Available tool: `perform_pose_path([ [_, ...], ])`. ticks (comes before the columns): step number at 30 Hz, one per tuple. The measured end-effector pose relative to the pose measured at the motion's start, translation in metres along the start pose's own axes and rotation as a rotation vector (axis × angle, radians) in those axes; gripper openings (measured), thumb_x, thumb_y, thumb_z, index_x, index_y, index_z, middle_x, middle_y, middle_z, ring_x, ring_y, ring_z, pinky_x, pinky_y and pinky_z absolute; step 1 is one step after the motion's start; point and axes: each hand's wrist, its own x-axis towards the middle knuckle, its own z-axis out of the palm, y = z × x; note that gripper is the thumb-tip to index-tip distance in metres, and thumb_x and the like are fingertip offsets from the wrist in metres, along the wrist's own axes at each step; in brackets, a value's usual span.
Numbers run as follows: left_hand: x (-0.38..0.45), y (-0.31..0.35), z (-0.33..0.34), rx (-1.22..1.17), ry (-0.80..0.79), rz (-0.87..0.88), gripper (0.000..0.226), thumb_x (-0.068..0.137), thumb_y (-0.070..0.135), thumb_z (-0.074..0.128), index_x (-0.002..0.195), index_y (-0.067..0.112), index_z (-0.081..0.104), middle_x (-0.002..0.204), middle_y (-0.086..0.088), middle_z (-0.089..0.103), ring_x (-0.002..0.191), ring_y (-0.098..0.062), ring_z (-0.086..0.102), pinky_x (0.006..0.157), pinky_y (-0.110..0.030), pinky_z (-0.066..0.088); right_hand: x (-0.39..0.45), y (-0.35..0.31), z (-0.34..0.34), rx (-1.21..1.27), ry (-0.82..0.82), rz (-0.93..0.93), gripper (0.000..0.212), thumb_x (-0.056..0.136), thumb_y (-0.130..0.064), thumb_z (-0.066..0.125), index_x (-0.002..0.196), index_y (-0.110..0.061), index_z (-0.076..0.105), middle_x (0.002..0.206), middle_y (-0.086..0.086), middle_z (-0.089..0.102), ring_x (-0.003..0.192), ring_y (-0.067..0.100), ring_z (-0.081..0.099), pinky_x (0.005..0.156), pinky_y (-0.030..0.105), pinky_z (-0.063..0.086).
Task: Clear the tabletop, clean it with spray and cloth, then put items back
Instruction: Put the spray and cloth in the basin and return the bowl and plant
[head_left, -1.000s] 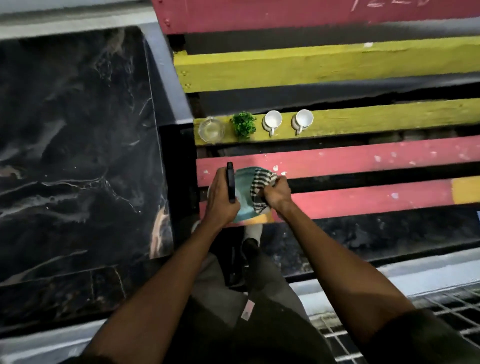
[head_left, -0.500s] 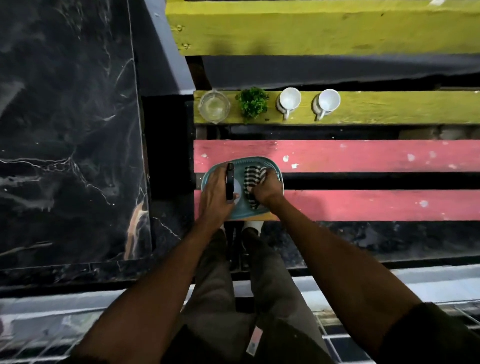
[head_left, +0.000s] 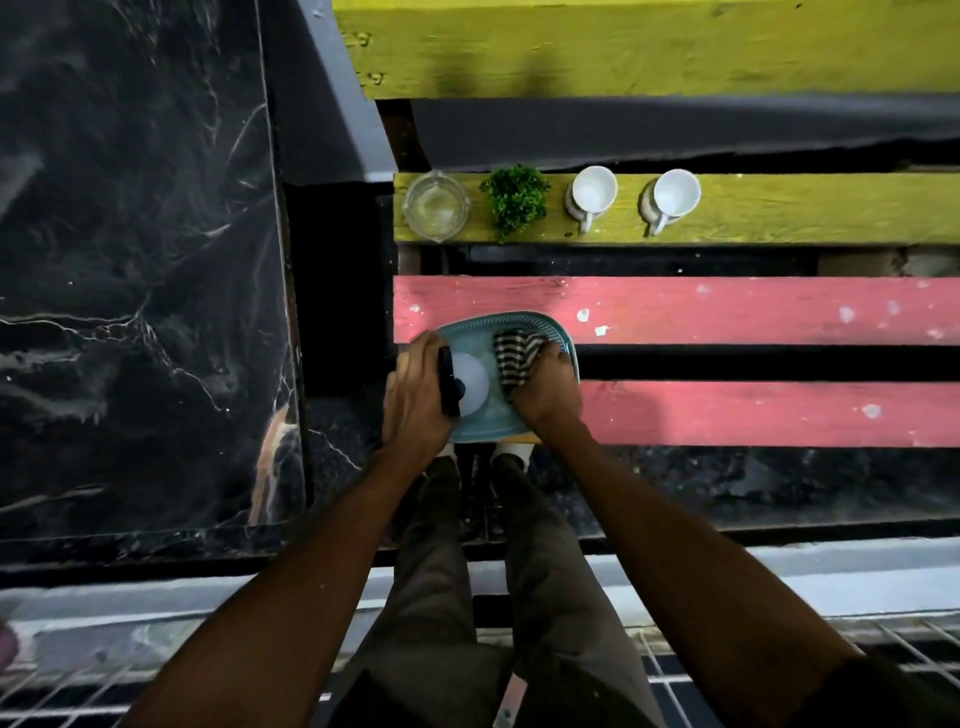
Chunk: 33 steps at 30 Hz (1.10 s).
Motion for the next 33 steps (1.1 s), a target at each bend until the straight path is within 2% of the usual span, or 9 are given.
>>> perform_pose_path([
  [3, -0.008, -0.002, 0.0, 0.006, 0.027, -0.034, 0.071, 0.068, 0.007, 0.077, 0.134, 0.009, 0.05, 0.144, -0.011, 0.049, 0.126, -0.034, 0.048, 0.098, -0.049, 0.047, -0.014, 0.005, -0.01, -0.021, 0.156, -0.066, 0.055, 0.081, -0.012, 0.066, 0.132, -0.004, 0.048, 0.129, 0.02, 0.055, 0.112, 0.042, 0.059, 0.09, 0.047, 0.051],
  [8, -0.016, -0.006, 0.007, -0.204, 0.135, -0.262, 0.057, 0.07, 0.005, 0.077, 0.12, 0.004, 0.05, 0.13, -0.017, 0.05, 0.115, -0.037, 0.052, 0.089, -0.048, 0.051, -0.021, 0.022, -0.027, -0.076, 0.398, -0.075, 0.069, 0.067, -0.017, 0.072, 0.132, -0.007, 0.048, 0.123, 0.016, 0.049, 0.112, 0.037, 0.051, 0.093, 0.05, 0.051],
  [11, -0.019, -0.008, 0.013, -0.347, 0.126, -0.413, 0.05, 0.072, 0.008, 0.078, 0.113, 0.007, 0.048, 0.118, -0.017, 0.055, 0.105, -0.037, 0.059, 0.079, -0.042, 0.052, -0.017, 0.029, -0.027, -0.045, 0.24, -0.02, 0.063, 0.076, -0.019, 0.074, 0.132, -0.009, 0.046, 0.124, 0.019, 0.055, 0.11, 0.04, 0.058, 0.087, 0.045, 0.051],
  [14, -0.019, -0.008, 0.013, -0.394, 0.093, -0.455, 0.048, 0.072, 0.017, 0.081, 0.106, 0.014, 0.047, 0.109, -0.014, 0.063, 0.097, -0.034, 0.064, 0.074, -0.042, 0.053, -0.017, 0.036, -0.02, -0.034, 0.13, -0.019, 0.047, 0.088, -0.015, 0.066, 0.13, -0.009, 0.047, 0.12, 0.021, 0.065, 0.107, 0.041, 0.064, 0.085, 0.043, 0.054],
  [17, -0.015, -0.009, 0.01, -0.408, 0.086, -0.478, 0.043, 0.073, 0.011, 0.078, 0.106, 0.014, 0.05, 0.109, -0.015, 0.065, 0.097, -0.033, 0.064, 0.078, -0.043, 0.055, -0.022, 0.039, -0.014, 0.046, 0.155, 0.002, 0.042, 0.087, -0.009, 0.063, 0.127, -0.008, 0.049, 0.113, 0.023, 0.067, 0.103, 0.042, 0.066, 0.085, 0.047, 0.057],
  [21, -0.01, -0.013, 0.006, -0.399, 0.068, -0.458, 0.037, 0.076, -0.004, 0.066, 0.109, 0.007, 0.057, 0.11, -0.018, 0.067, 0.099, -0.033, 0.066, 0.079, -0.036, 0.055, -0.033, 0.044, -0.004, 0.105, 0.185, 0.05, 0.037, 0.087, -0.011, 0.061, 0.123, -0.007, 0.052, 0.107, 0.025, 0.069, 0.098, 0.043, 0.066, 0.077, 0.038, 0.05],
  [23, -0.009, -0.014, 0.005, -0.391, 0.059, -0.443, 0.035, 0.075, -0.005, 0.066, 0.107, 0.007, 0.059, 0.108, -0.016, 0.068, 0.097, -0.03, 0.066, 0.076, -0.03, 0.05, -0.039, 0.047, 0.001, 0.128, 0.191, 0.07, 0.034, 0.088, -0.014, 0.062, 0.12, -0.007, 0.053, 0.105, 0.027, 0.069, 0.096, 0.044, 0.067, 0.075, 0.039, 0.051],
  [27, -0.009, -0.015, 0.003, -0.383, 0.053, -0.424, 0.034, 0.075, -0.007, 0.066, 0.105, 0.008, 0.061, 0.108, -0.015, 0.068, 0.098, -0.029, 0.066, 0.077, -0.029, 0.052, -0.045, 0.051, 0.008, 0.17, 0.195, 0.084, 0.033, 0.087, -0.012, 0.058, 0.119, -0.005, 0.05, 0.104, 0.029, 0.069, 0.095, 0.045, 0.067, 0.072, 0.034, 0.044],
  [33, -0.011, -0.015, 0.002, -0.403, 0.053, -0.407, 0.035, 0.076, -0.004, 0.07, 0.108, 0.008, 0.062, 0.108, -0.014, 0.069, 0.095, -0.023, 0.065, 0.075, -0.025, 0.046, -0.048, 0.049, 0.008, 0.197, 0.17, 0.093, 0.033, 0.092, -0.014, 0.058, 0.121, -0.005, 0.048, 0.105, 0.027, 0.068, 0.093, 0.042, 0.067, 0.073, 0.037, 0.049],
])
